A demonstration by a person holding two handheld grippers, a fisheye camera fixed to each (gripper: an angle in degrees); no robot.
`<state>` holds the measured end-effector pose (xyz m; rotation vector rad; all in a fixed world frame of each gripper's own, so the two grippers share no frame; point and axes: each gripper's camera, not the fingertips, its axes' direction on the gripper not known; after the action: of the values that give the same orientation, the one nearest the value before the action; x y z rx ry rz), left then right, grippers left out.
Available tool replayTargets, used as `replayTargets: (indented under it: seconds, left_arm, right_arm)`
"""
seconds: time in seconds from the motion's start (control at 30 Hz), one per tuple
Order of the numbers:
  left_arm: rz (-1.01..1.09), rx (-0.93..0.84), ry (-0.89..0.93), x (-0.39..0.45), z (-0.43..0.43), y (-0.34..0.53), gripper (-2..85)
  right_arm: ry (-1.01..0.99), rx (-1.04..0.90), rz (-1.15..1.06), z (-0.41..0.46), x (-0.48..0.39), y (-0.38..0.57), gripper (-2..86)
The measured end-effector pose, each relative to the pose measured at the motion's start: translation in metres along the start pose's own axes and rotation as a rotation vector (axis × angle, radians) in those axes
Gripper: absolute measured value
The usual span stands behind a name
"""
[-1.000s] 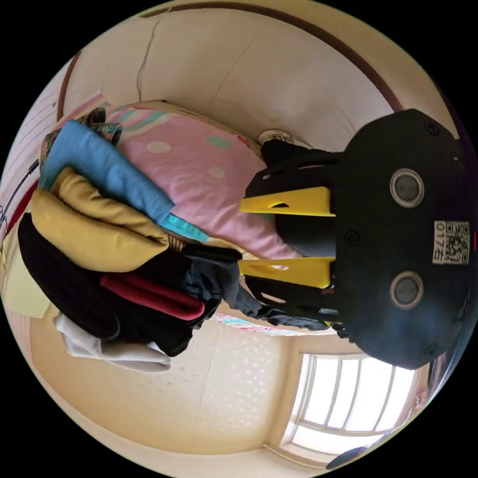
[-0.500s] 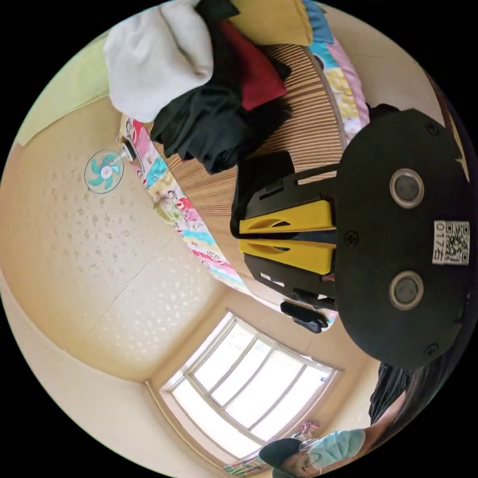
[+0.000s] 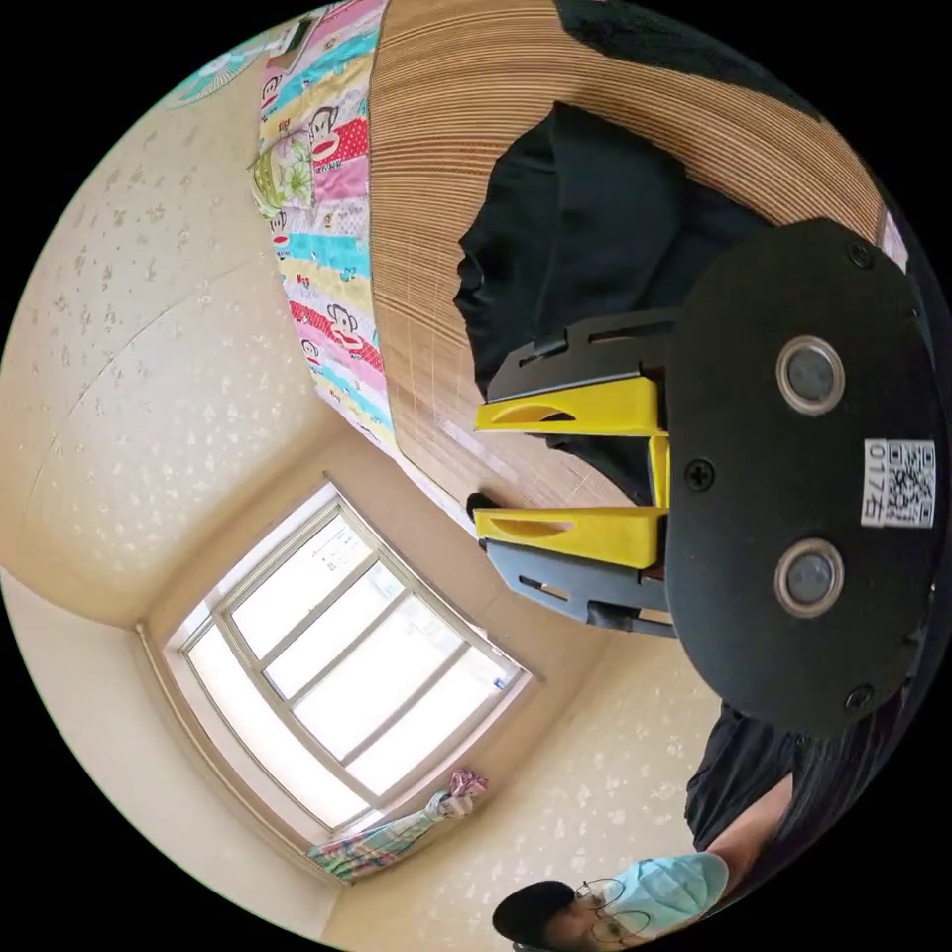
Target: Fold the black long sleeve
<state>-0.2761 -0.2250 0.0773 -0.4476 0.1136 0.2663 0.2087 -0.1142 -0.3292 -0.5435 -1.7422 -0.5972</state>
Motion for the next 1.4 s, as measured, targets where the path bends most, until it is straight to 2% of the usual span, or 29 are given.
replayTargets:
  seconds: [0.07,0.13,0.17,0.23,0.33,0.37,0.5,0.6,0.7,0.83,0.97,1.1,1.2,1.27,1.4]
  left_arm:
    - [0.035,0.026,-0.153,0.021,-0.021,0.013,8.9]
    - [0.04,0.03,-0.423,0.041,-0.039,0.024,7.6]
    - [0.035,0.02,-0.493,0.045,-0.039,0.025,7.5]
    - [0.063,-0.132,-0.71,0.047,-0.013,0.018,6.8]
    - [0.14,-0.23,-0.841,0.057,0.031,-0.009,5.8]
    - [0.145,-0.255,-0.857,0.058,0.041,-0.018,5.7]
    - [0.181,-0.277,-0.889,0.047,0.091,-0.088,5.5]
    - [0.131,-0.279,-0.864,0.04,0.082,-0.121,5.3]
    - [0.099,-0.109,-0.845,0.058,0.02,-0.1,6.3]
    - [-0.024,-0.071,-0.71,0.06,-0.055,-0.005,12.9]
    - [-0.145,-0.072,-0.66,0.056,-0.087,0.064,14.0]
    - [-0.167,-0.081,-0.704,0.065,-0.088,0.093,11.6]
    - [-0.229,-0.096,-0.688,0.061,-0.089,0.102,7.5]
    - [-0.238,-0.071,-0.604,0.059,-0.099,0.108,5.6]
    - [-0.259,-0.06,-0.198,0.064,-0.153,0.127,4.5]
  right_arm:
    - [0.221,-0.051,0.05,-0.004,0.018,0.064,10.3]
    - [0.409,-0.098,0.107,-0.003,0.031,0.119,9.9]
    - [0.516,-0.14,0.128,0.001,0.036,0.154,9.6]
    - [0.666,-0.213,0.131,0.016,0.039,0.198,9.3]
    - [0.818,-0.31,0.126,0.06,0.053,0.223,8.7]
    - [0.864,-0.279,0.075,0.073,0.053,0.213,8.6]
    - [0.831,-0.347,0.13,0.114,0.095,0.138,8.6]
    - [0.726,-0.346,0.235,0.109,0.126,0.083,8.4]
    - [0.665,-0.165,0.233,0.056,0.097,0.08,8.6]
    - [0.688,-0.19,0.238,0.012,0.064,0.16,11.5]
    - [0.674,-0.2,0.325,-0.004,0.053,0.249,12.5]
    - [0.743,-0.173,0.339,0.002,0.04,0.277,10.3]
    - [0.744,-0.224,0.343,0.007,0.033,0.276,6.7]
    - [0.71,-0.226,0.337,0.001,0.028,0.278,4.5]
    - [0.507,-0.141,0.32,-0.046,0.009,0.29,3.6]
